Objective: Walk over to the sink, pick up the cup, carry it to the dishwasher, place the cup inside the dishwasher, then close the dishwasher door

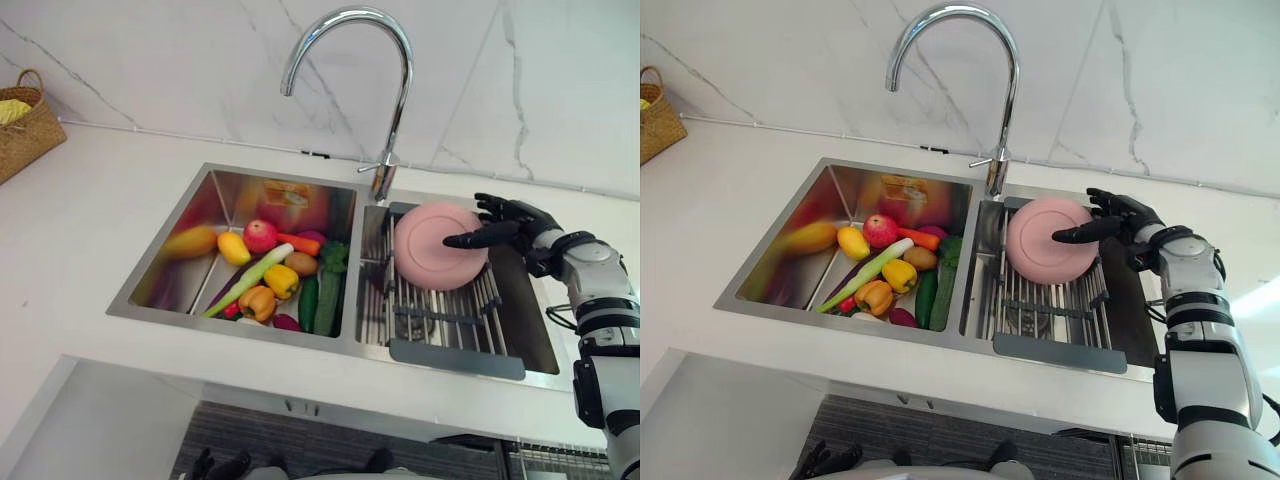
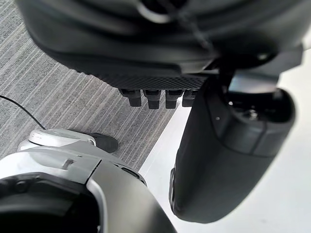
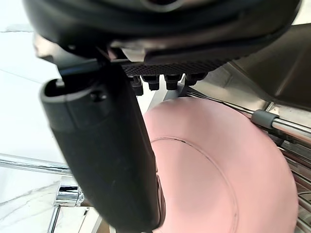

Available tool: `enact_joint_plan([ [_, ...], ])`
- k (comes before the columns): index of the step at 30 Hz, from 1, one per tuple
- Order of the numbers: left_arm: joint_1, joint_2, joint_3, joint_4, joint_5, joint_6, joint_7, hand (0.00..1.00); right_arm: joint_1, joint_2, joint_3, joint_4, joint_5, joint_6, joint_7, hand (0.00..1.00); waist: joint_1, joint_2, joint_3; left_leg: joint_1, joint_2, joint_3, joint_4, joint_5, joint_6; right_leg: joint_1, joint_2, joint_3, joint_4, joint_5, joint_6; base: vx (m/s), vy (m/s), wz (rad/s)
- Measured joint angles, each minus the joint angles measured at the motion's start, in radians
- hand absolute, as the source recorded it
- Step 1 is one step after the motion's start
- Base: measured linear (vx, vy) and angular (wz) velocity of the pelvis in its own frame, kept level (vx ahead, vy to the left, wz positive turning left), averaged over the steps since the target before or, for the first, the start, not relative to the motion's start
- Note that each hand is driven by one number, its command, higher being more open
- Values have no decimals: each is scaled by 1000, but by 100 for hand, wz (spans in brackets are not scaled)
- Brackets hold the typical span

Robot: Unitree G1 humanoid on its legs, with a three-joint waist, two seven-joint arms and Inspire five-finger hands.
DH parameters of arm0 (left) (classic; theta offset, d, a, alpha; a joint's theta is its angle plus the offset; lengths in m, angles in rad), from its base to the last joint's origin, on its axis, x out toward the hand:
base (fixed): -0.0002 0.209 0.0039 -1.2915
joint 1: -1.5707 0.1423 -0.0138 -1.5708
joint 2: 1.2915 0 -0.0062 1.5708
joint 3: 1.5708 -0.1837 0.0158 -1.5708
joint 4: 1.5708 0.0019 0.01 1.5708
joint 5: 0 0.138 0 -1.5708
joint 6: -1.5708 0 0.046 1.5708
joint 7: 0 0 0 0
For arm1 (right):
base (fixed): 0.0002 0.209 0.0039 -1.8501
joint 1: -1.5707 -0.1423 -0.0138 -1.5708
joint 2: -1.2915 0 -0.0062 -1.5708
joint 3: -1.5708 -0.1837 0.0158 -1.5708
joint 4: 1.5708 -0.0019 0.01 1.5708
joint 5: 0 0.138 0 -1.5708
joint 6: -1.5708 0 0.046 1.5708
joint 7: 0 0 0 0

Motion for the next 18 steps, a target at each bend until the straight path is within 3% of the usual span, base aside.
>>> enact_joint_plan([
  [9, 0, 13, -5, 1, 0, 1, -12, 100, 0, -12, 2, 9, -1, 1, 69, 0, 1, -15, 9, 2, -1, -2, -1, 1, 1, 3, -1, -2, 0, 0, 0, 4, 2, 0],
  [18, -5, 17, -12, 0, 0, 5, -20, 100, 8, 6, 43, -72, -5, -18, 60, 0, 11, -16, 9, 7, -1, 0, -4, 1, 1, 5, -1, 1, 0, 0, 0, 0, 0, 0],
])
